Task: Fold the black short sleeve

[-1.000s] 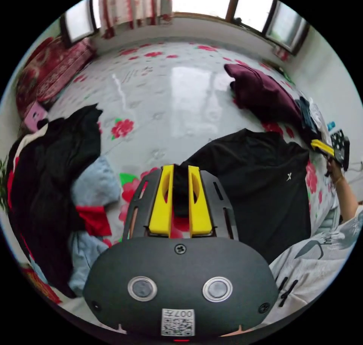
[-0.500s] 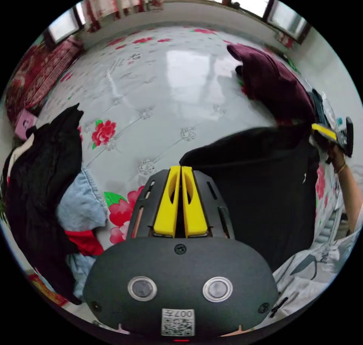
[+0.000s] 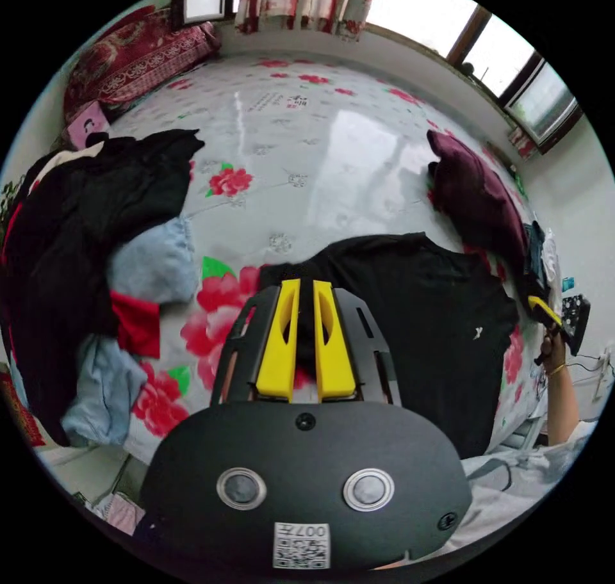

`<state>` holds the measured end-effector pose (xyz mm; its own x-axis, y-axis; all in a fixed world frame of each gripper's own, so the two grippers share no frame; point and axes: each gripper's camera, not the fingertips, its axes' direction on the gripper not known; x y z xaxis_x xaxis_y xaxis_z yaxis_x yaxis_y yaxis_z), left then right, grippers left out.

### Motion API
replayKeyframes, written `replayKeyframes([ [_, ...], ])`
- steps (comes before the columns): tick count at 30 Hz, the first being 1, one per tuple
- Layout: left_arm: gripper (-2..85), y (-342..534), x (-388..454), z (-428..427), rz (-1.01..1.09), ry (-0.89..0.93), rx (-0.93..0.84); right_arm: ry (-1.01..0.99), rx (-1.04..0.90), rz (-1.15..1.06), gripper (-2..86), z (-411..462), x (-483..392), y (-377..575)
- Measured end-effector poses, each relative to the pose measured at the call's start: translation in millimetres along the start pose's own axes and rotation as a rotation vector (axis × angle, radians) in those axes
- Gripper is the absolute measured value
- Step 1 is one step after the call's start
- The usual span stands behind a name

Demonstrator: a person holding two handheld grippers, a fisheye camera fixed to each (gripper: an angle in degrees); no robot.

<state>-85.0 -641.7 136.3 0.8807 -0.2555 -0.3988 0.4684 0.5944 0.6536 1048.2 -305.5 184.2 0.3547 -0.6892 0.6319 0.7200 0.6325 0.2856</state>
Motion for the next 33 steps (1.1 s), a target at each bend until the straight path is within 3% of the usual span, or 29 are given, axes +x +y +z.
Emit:
replayKeyframes([
  [7, 6.4, 153.4, -14.5, -25.6, -0.004, 0.075, -0.151, -0.068, -0.196, 0.137, 4.3, -14.4, -9.1, 218.5],
  [13, 7.2, 245.8, -19.3, -29.0, 0.012, 0.072, -0.287, -0.043, -0.325, 0.019, 4.2, 3.1, -67.4, 321.2],
  [16, 6.4, 263.8, -21.2, -12.7, 0.032, 0.033, -0.376, -0.044, -0.422, -0.060, 2.9, 35.6, -91.1, 346.5],
  [20, 0.9, 265.9, -26.4, -10.2, 0.145, -0.064, -0.403, 0.064, -0.406, -0.152, 0.9, 45.3, -115.6, 367.7],
  [23, 0.4, 270.0, -45.5, -15.8, 0.131, -0.006, -0.400, 0.056, -0.431, -0.146, 0.7, 49.5, -118.5, 382.9],
  [29, 5.0, 262.5, -115.6, -45.4, -0.121, 0.215, -0.217, 0.046, -0.278, -0.054, 3.0, 26.2, -124.2, 383.5],
  [33, 6.0, 220.8, -160.6, -54.7, -0.203, 0.289, -0.067, 0.015, -0.144, -0.169, 4.3, 25.8, -163.9, 304.5],
])
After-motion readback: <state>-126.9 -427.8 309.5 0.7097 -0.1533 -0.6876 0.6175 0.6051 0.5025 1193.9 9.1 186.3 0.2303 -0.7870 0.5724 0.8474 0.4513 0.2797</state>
